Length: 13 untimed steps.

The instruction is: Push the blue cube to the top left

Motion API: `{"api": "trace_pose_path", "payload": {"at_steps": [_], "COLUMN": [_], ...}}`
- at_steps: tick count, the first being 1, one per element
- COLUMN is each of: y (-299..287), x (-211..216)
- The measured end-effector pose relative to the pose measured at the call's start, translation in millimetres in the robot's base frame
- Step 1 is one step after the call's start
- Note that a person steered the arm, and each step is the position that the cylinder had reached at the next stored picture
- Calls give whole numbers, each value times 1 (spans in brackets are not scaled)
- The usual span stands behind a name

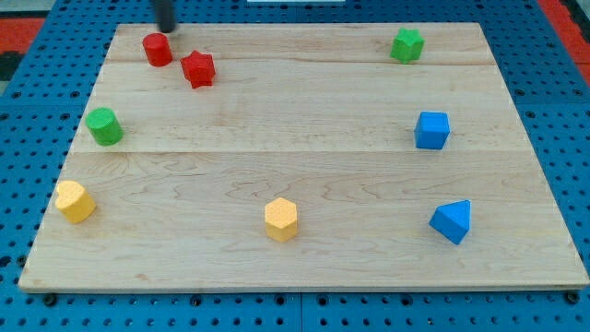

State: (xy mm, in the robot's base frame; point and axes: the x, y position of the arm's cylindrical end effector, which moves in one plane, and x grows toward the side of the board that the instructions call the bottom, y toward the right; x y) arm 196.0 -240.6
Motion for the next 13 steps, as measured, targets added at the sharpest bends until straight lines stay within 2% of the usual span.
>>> {"api": "trace_pose_path", "payload": {"at_steps": [1,2,3,4,5,6,7,8,10,11,12,13], "y": [37,116,124,159,200,316,453,496,354,411,337,271], "x": [47,86,99,96,111,141,151,205,201,222,244,202]}}
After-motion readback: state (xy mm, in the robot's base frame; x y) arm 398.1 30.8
